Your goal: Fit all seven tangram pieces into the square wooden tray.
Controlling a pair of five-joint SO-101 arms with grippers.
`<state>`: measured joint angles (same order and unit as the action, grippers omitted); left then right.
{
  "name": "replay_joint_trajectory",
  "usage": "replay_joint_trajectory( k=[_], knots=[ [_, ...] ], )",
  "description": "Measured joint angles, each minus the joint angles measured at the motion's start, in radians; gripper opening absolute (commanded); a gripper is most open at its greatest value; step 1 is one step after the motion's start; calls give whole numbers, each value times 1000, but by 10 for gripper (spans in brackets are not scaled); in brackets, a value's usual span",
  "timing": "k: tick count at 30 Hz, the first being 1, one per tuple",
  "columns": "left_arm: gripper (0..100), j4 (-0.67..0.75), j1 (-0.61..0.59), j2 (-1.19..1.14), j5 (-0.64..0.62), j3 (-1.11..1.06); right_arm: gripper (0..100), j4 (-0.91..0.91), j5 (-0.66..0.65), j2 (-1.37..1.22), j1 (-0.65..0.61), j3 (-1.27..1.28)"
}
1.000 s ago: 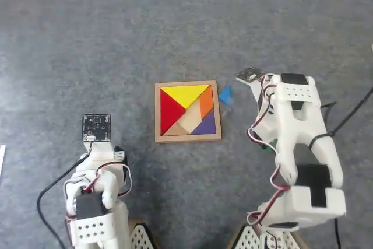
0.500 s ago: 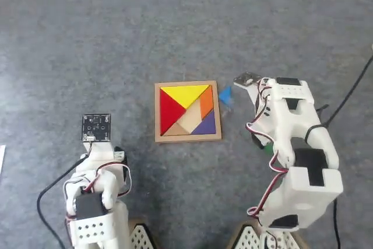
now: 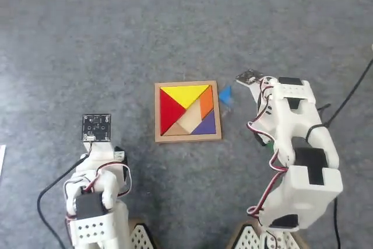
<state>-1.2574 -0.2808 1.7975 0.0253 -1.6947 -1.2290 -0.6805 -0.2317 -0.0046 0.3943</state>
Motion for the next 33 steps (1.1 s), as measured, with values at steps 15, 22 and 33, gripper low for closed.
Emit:
replay_joint_trajectory(
  k=[15,22,33],
  knots=[
    [81,0,0,0,0,0,80,-77,0,183,-38,23],
    [81,0,0,0,0,0,80,-133,133,387,-273,23],
    [81,0,0,0,0,0,80,-137,427,153,-594,-324]
  ],
)
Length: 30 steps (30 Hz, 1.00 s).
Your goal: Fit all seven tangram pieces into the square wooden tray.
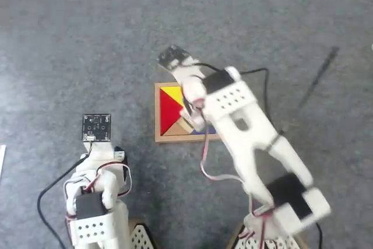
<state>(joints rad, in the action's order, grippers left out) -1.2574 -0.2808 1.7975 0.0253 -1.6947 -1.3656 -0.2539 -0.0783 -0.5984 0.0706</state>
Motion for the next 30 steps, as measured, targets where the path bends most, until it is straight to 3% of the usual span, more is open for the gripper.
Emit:
replay_joint_trajectory(
  k=[8,19,26,30],
  knots=[
    [81,0,0,0,0,0,80,28,5,-333,-60,-187],
    [81,0,0,0,0,0,82,29,-86,-431,-63,-270],
    [81,0,0,0,0,0,277,29,-86,-431,-60,-270],
    [81,0,0,0,0,0,314,29,-86,-431,-61,-270]
  ],
)
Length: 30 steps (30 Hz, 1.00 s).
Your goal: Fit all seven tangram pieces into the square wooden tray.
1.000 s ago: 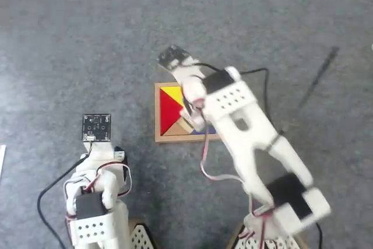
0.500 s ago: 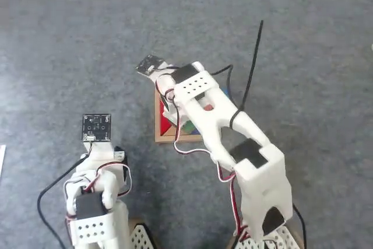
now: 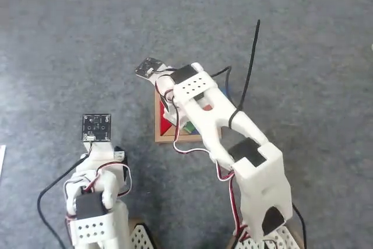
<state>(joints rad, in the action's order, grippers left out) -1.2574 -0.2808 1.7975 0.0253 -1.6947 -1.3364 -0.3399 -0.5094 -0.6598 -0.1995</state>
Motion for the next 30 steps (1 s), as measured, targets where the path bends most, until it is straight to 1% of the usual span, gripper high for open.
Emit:
replay_joint_trajectory(
  k=[8,10,14,15,20,24,30],
  knots=[
    [81,0,0,0,0,0,307,-31,0,0,0,-25],
    [81,0,0,0,0,0,258,-64,-2,2,8,-52],
    [81,0,0,0,0,0,69,-66,-2,15,74,-63],
    [81,0,0,0,0,0,40,-55,0,17,94,-63],
    [81,0,0,0,0,0,58,21,2,-6,146,-66],
    [81,0,0,0,0,0,58,32,0,-58,140,-69],
    [81,0,0,0,0,0,58,32,0,-58,86,-69]
  ],
)
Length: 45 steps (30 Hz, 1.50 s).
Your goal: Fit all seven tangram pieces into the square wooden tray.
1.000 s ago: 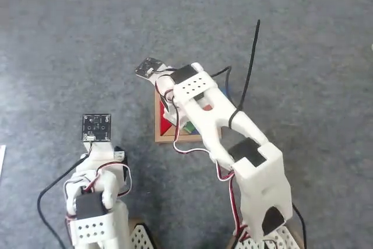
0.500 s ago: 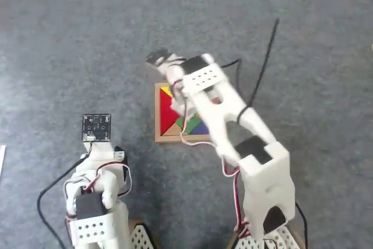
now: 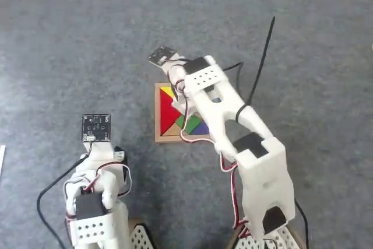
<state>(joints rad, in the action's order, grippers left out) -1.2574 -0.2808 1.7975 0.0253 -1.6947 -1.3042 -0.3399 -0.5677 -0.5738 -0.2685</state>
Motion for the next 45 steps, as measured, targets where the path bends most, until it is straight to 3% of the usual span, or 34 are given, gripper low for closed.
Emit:
replay_joint_trajectory(
  k=[17,23,29,36,45],
  knots=[
    [81,0,0,0,0,0,62,-20,0,2,-97,0],
    [81,0,0,0,0,0,67,-97,0,121,48,-14],
    [81,0,0,0,0,0,180,-37,77,92,232,-23],
    [81,0,0,0,0,0,108,49,133,-86,281,-120],
    [81,0,0,0,0,0,75,8,137,-264,328,-316]
  ],
)
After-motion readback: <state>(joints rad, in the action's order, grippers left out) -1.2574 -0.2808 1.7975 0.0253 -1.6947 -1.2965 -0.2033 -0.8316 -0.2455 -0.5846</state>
